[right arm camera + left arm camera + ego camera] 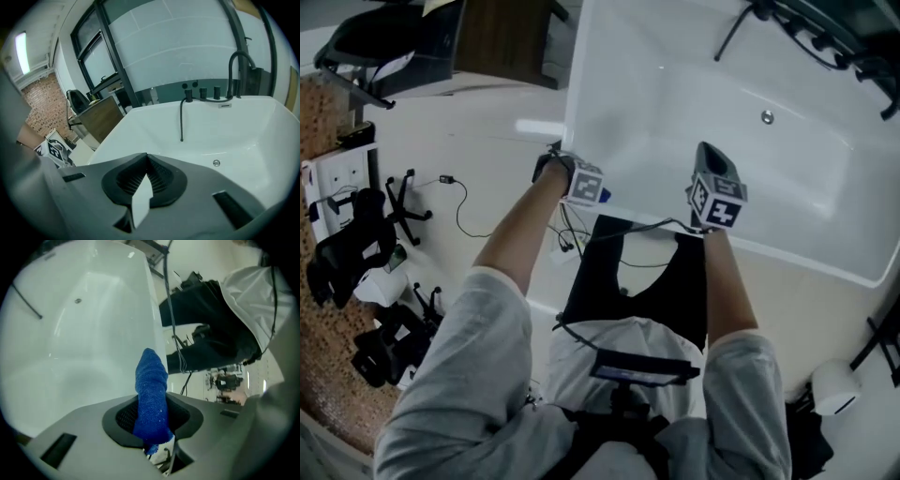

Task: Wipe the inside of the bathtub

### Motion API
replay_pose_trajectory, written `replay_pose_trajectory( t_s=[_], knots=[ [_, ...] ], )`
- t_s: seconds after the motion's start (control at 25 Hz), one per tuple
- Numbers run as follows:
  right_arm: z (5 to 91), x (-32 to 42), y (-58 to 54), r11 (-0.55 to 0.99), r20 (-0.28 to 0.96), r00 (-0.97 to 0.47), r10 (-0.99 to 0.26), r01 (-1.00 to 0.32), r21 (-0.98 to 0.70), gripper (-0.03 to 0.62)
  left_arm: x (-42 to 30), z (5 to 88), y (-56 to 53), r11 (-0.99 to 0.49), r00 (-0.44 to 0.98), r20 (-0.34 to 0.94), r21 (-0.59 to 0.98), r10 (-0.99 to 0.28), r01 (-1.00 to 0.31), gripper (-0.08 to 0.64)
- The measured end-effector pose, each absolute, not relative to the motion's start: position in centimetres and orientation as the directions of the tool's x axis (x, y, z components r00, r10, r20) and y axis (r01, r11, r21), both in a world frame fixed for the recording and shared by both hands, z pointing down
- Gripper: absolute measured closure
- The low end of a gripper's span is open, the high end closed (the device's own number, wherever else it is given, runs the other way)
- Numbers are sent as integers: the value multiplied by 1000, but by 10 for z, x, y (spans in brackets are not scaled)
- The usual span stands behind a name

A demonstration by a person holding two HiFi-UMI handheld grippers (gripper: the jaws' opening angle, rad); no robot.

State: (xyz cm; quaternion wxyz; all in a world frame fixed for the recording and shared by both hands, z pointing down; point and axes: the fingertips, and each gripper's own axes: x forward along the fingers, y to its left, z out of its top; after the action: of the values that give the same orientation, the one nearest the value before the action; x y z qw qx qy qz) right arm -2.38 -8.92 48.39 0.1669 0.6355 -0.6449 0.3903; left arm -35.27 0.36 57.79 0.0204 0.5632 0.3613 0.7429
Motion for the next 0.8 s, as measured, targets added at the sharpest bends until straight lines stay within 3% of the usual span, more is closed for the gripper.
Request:
replay_pose_trajectory(
  t_s=[0.32,0.4,0.56,0.8],
  knots=[
    [407,-23,-78,-9,654,-181,-735,-961,-276,583,-273,510,-6,-937,148,927,350,346,-4,440],
    [387,-17,-75,6,637,-188,-748,-961,-276,583,-249,488,-13,-945,279,925,301,256,-131,440],
    [358,-4,-61,50,613,-208,-762,-963,-264,583,-224,449,-25,-905,395,918,205,45,-373,440],
    [324,16,-31,93,583,-250,-773,-954,-285,583,-202,367,-39,-680,455,827,127,-329,-722,439]
  ],
)
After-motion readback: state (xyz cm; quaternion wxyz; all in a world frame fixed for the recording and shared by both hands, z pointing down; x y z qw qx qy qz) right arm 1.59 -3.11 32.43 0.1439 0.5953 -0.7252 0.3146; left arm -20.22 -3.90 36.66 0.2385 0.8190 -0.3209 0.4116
